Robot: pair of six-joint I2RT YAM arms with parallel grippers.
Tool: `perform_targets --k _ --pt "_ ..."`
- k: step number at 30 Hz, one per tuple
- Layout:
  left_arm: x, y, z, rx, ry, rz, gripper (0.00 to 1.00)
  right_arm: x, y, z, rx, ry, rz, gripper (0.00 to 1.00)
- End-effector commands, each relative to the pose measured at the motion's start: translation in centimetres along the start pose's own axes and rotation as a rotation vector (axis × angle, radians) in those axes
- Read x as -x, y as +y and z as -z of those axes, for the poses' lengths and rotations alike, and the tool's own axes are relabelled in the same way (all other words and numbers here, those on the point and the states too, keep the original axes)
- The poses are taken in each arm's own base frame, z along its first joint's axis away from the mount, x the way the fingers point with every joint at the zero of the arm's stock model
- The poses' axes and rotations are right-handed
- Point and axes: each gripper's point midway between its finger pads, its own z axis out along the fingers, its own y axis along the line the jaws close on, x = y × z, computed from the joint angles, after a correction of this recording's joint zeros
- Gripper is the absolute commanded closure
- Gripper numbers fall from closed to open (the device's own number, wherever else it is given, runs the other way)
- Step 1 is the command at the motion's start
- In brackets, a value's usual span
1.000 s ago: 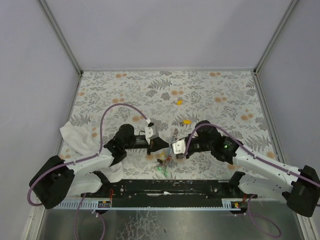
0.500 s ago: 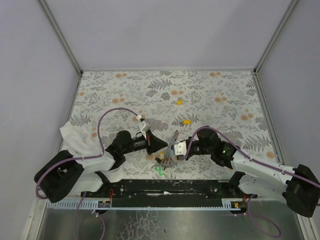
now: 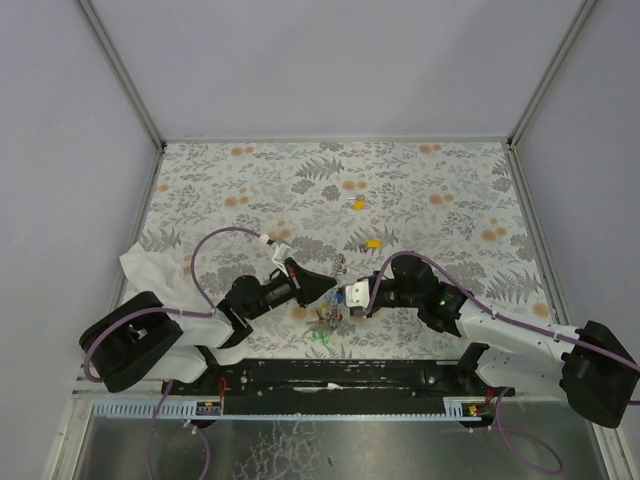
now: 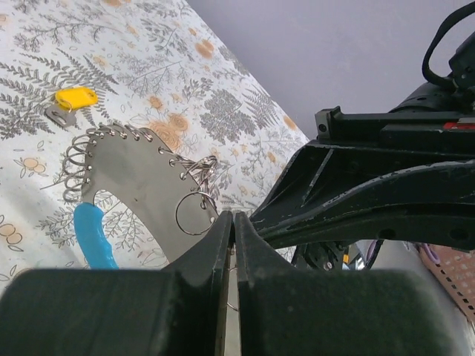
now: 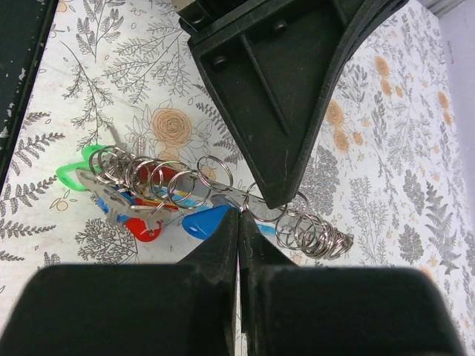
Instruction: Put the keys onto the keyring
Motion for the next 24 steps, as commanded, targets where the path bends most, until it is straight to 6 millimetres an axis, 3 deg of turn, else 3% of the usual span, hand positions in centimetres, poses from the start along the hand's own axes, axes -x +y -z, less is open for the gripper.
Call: perform_targets --k 1,6,16,24 --pt "4.3 -2.5 -0.2 -0.087 -0.184 -0.023 0.98 2.0 -1.2 0.6 -0.047 -0.042 0.064 1.0" --pt "2.9 -2.3 0.7 -0.087 -0.109 -0.128 0.78 3.1 -2.7 1.8 -0.095 -0.029 0.125 1.0" --pt "1.6 -2.3 1.9 -0.103 0.095 -0.495 0.7 4.3 -3.7 2.0 -0.07 -0.017 0.213 1.0" --pt "-1.0 -2.3 1.7 -0.233 0.254 -0.667 0.68 4.9 -2.7 2.0 0.018 -0.037 0.25 1.0"
